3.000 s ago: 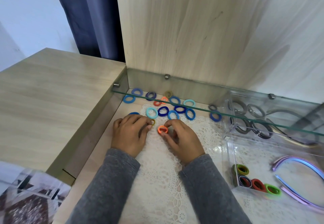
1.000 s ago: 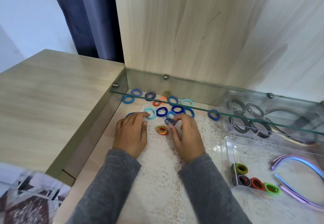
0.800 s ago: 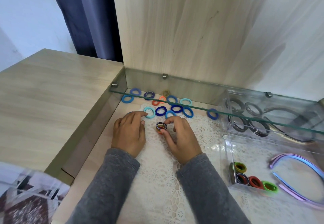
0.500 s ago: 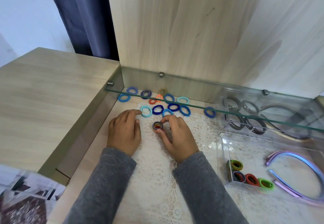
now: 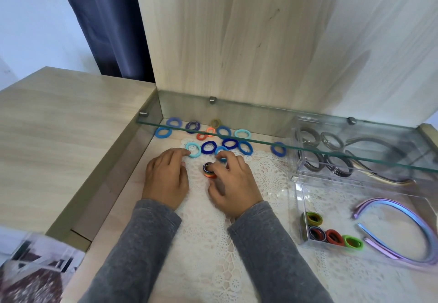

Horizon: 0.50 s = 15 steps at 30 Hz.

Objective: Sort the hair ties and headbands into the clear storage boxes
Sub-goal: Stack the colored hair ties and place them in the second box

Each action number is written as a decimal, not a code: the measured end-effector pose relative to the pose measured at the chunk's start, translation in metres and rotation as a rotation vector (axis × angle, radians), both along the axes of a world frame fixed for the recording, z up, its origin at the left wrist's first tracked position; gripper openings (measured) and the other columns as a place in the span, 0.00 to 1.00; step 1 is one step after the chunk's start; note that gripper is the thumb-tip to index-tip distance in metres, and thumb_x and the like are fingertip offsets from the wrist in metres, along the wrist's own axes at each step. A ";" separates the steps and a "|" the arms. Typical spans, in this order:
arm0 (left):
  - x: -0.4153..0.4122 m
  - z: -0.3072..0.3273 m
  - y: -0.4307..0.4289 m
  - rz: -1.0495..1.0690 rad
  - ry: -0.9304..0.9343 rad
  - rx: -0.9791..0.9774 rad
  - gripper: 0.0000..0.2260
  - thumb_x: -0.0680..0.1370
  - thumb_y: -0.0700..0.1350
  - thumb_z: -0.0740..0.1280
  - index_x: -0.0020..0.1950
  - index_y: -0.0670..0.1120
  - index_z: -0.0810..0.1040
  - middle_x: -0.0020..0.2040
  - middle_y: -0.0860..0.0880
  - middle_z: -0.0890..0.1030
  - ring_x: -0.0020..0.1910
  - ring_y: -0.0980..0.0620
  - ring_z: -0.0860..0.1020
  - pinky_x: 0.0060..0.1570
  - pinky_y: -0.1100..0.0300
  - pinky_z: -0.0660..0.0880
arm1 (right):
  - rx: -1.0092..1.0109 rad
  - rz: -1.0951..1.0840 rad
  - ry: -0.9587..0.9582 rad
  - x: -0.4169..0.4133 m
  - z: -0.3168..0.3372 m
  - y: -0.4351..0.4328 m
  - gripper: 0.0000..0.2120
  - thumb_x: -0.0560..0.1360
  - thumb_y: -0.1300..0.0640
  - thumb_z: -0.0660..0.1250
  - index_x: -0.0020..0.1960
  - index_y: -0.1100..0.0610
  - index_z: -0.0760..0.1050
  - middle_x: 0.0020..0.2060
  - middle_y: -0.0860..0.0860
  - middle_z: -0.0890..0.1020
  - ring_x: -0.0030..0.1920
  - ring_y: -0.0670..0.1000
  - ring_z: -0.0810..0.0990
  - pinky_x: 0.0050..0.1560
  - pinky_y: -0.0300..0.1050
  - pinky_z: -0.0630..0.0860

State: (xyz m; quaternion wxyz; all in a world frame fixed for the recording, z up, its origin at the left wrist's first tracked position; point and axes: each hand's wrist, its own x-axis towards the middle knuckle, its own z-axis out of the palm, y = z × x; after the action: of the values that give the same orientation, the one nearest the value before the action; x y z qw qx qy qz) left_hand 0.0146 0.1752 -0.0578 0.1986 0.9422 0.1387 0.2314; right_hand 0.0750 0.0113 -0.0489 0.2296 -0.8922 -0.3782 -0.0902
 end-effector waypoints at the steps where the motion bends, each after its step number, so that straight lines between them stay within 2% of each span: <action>1: 0.000 0.000 0.000 -0.004 -0.004 0.007 0.14 0.76 0.36 0.62 0.60 0.48 0.75 0.60 0.48 0.78 0.60 0.47 0.75 0.62 0.49 0.68 | -0.009 -0.007 -0.008 0.001 0.001 0.000 0.13 0.70 0.52 0.66 0.53 0.53 0.75 0.61 0.53 0.72 0.55 0.52 0.71 0.53 0.49 0.73; 5: 0.000 0.001 -0.003 -0.016 -0.015 0.037 0.15 0.75 0.35 0.63 0.59 0.48 0.75 0.59 0.49 0.79 0.59 0.48 0.75 0.61 0.51 0.67 | -0.039 -0.031 -0.037 0.003 0.008 -0.001 0.13 0.68 0.51 0.66 0.51 0.53 0.77 0.58 0.51 0.73 0.55 0.53 0.71 0.52 0.49 0.73; 9: -0.001 0.004 -0.002 -0.093 -0.078 0.085 0.16 0.71 0.34 0.62 0.56 0.48 0.77 0.56 0.50 0.80 0.56 0.49 0.77 0.57 0.50 0.71 | -0.128 -0.041 -0.009 0.004 0.016 -0.009 0.14 0.70 0.49 0.64 0.54 0.53 0.77 0.59 0.50 0.72 0.59 0.53 0.67 0.57 0.50 0.70; 12: -0.006 0.009 -0.005 -0.224 -0.163 0.198 0.16 0.70 0.38 0.57 0.51 0.48 0.79 0.52 0.52 0.81 0.54 0.50 0.79 0.54 0.52 0.72 | -0.240 -0.023 0.033 0.006 0.027 -0.018 0.16 0.73 0.46 0.64 0.58 0.51 0.77 0.61 0.48 0.69 0.62 0.52 0.64 0.60 0.48 0.67; 15: -0.011 0.017 -0.010 -0.281 -0.227 0.338 0.14 0.70 0.39 0.57 0.47 0.48 0.81 0.49 0.52 0.82 0.49 0.50 0.80 0.50 0.54 0.71 | -0.344 -0.022 0.070 0.007 0.039 -0.025 0.16 0.74 0.46 0.64 0.60 0.50 0.77 0.61 0.48 0.69 0.62 0.52 0.62 0.61 0.49 0.65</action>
State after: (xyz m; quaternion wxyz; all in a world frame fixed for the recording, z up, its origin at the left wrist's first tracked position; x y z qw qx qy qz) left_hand 0.0039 0.1654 -0.0406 0.0824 0.9401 -0.0575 0.3258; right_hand 0.0822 -0.0134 -0.0102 0.0854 -0.9251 -0.3700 0.0045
